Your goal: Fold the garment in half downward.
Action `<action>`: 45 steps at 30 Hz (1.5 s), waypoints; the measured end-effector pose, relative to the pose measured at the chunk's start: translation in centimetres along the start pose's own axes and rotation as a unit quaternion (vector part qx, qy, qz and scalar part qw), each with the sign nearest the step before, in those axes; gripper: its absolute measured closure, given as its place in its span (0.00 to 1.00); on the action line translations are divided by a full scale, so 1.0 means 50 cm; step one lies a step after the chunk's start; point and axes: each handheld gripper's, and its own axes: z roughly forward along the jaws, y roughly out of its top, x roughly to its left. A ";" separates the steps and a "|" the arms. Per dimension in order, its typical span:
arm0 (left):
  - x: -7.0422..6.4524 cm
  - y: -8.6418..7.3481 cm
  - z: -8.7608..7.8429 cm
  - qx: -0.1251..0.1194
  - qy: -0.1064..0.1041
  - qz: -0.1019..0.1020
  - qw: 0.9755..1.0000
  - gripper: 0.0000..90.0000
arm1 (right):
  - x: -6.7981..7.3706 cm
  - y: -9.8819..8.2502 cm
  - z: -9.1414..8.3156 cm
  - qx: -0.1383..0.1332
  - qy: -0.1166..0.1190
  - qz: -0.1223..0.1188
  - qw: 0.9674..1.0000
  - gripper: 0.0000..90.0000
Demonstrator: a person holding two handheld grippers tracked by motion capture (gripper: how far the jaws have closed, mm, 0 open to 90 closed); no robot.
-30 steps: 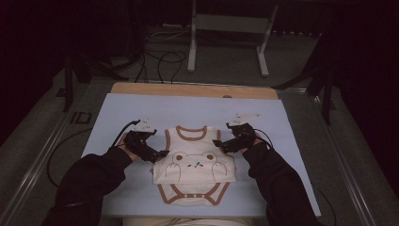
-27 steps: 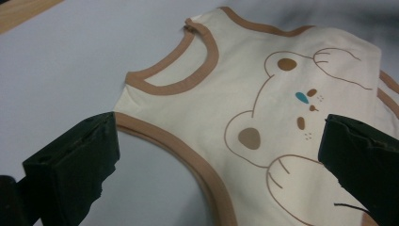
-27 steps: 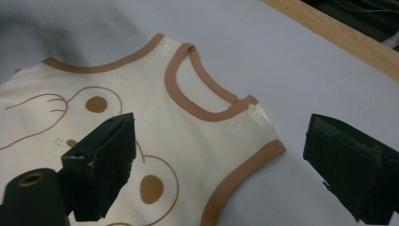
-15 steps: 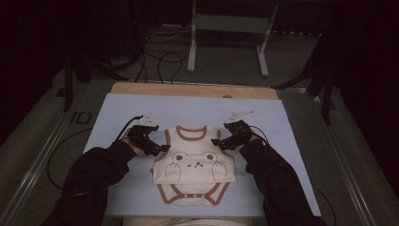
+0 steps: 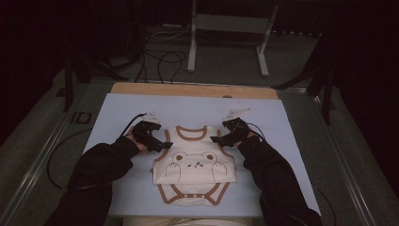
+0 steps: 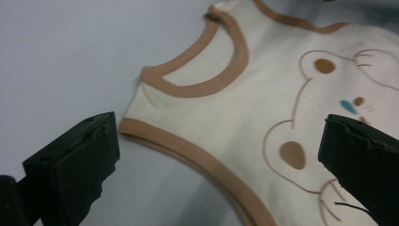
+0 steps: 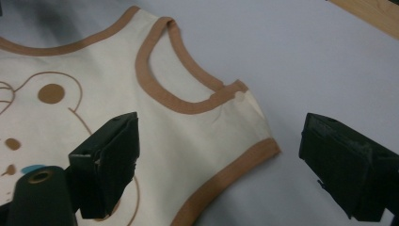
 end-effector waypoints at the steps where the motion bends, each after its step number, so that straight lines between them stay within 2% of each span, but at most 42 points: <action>1: 0.003 0.001 0.003 0.002 -0.002 -0.003 1.000 0.00 | -0.003 0.000 0.002 0.002 0.000 0.000 1.000 0.14; 5: 0.009 0.002 0.016 0.015 0.001 0.010 1.000 0.00 | -0.011 0.000 0.009 0.003 -0.001 -0.001 1.000 0.13; 7: 0.011 0.004 0.024 0.024 0.012 0.016 1.000 0.00 | -0.012 0.000 0.014 0.007 -0.005 -0.006 1.000 0.13; 9: 0.016 0.005 0.030 0.034 0.011 0.020 0.999 0.00 | -0.017 0.000 0.019 0.010 -0.003 -0.002 1.000 0.15; 11: 0.021 0.005 0.035 0.039 0.018 0.017 0.999 0.05 | -0.020 0.000 0.025 0.018 -0.006 -0.002 1.000 0.15; 13: 0.027 0.005 0.039 0.039 0.008 0.015 0.999 0.06 | -0.025 -0.002 0.030 0.021 0.000 -0.002 1.000 0.15; 15: 0.032 0.005 0.041 0.039 0.008 0.014 0.999 0.08 | -0.028 -0.002 0.035 0.024 0.002 0.005 1.000 0.15; 18: 0.038 0.007 0.045 0.037 0.010 0.013 0.999 0.13 | -0.036 -0.002 0.043 0.026 0.009 0.012 1.000 0.20; 20: 0.044 0.007 0.048 0.035 0.019 0.013 0.999 0.18 | -0.040 0.000 0.047 0.029 0.005 0.007 1.000 0.22; 23: 0.053 0.008 0.052 0.032 0.019 0.002 0.999 0.19 | -0.047 0.003 0.052 0.032 0.008 0.005 0.999 0.31; 25: 0.060 0.008 0.056 0.043 0.018 0.005 0.999 0.23 | -0.051 0.003 0.056 0.034 0.007 0.004 0.999 0.34; 27: 0.064 0.006 0.060 0.046 0.020 0.002 0.999 0.25 | -0.055 0.002 0.059 0.036 0.007 0.009 0.999 0.41; 30: 0.069 0.003 0.064 0.048 0.025 0.002 0.999 0.32 | -0.062 -0.002 0.065 0.038 0.005 0.010 0.999 0.46; 31: 0.070 0.003 0.066 0.049 0.028 0.002 0.998 0.34 | -0.064 -0.004 0.066 0.037 0.004 0.006 0.999 0.47; 33: 0.072 0.001 0.069 0.048 0.029 -0.004 0.998 0.40 | -0.068 -0.007 0.070 0.040 0.001 0.010 0.999 0.48; 35: 0.074 -0.001 0.073 0.052 0.028 -0.002 0.998 0.45 | -0.072 -0.011 0.076 0.045 0.001 0.013 0.999 0.50; 41: 0.075 0.000 0.081 0.053 0.040 -0.003 0.998 0.52 | -0.075 -0.017 0.088 0.053 -0.003 0.018 0.998 0.53; 45: 0.067 0.006 0.086 0.065 0.045 0.007 0.997 0.57 | -0.073 -0.016 0.091 0.053 -0.009 0.011 0.998 0.58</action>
